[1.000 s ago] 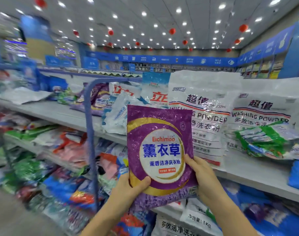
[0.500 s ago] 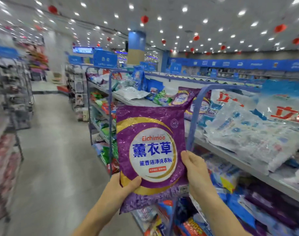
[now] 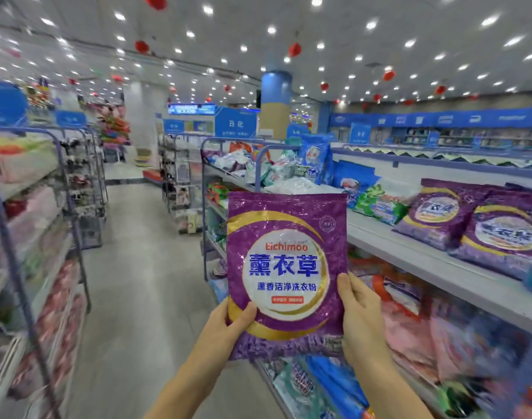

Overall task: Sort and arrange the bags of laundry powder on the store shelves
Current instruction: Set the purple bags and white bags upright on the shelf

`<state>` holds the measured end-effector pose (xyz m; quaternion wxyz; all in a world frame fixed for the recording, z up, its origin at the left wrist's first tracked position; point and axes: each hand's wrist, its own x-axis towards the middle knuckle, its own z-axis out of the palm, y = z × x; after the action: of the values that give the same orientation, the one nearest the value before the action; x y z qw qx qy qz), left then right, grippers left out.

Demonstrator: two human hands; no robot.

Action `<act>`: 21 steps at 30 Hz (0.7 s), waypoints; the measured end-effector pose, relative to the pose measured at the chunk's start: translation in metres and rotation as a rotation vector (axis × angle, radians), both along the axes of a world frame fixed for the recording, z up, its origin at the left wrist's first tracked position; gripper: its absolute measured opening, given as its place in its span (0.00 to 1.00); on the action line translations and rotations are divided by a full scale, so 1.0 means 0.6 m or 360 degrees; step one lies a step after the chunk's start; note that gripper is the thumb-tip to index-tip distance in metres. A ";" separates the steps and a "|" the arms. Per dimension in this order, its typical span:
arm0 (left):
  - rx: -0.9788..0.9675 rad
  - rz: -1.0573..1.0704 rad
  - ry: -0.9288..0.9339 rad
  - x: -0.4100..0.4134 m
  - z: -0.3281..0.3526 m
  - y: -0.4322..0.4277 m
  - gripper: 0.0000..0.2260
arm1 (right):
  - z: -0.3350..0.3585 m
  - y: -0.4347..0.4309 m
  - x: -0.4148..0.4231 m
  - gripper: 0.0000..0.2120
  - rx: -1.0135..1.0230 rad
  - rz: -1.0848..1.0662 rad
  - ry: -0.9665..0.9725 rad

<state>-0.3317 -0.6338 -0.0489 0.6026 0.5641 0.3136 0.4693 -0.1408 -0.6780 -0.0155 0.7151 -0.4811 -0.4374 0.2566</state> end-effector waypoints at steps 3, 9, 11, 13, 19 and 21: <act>0.0013 -0.0049 -0.0009 0.007 0.002 0.076 0.19 | -0.002 0.059 0.007 0.16 -0.0020 0.0015 0.0024; 0.0116 -0.0304 0.0007 0.098 0.019 0.213 0.18 | -0.001 0.142 0.096 0.13 0.0047 -0.0154 0.0044; 0.0156 -0.0420 0.0000 0.153 0.030 0.255 0.17 | 0.007 0.163 0.144 0.14 0.0068 -0.0197 0.0105; 0.0186 -0.0545 0.0000 0.217 0.044 0.293 0.17 | 0.017 0.183 0.197 0.14 0.0081 -0.0278 0.0115; 0.0178 -0.0789 -0.0118 0.420 0.092 0.395 0.17 | 0.065 0.235 0.372 0.11 0.0085 -0.0677 0.0015; 0.0143 -0.0861 -0.0177 0.481 0.109 0.418 0.13 | 0.089 0.244 0.419 0.12 0.0071 -0.0800 -0.0023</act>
<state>-0.0433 -0.3830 0.0162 0.6968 0.6267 0.0970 0.3351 0.1103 -0.5319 0.0380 0.7637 -0.5606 -0.3148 0.0576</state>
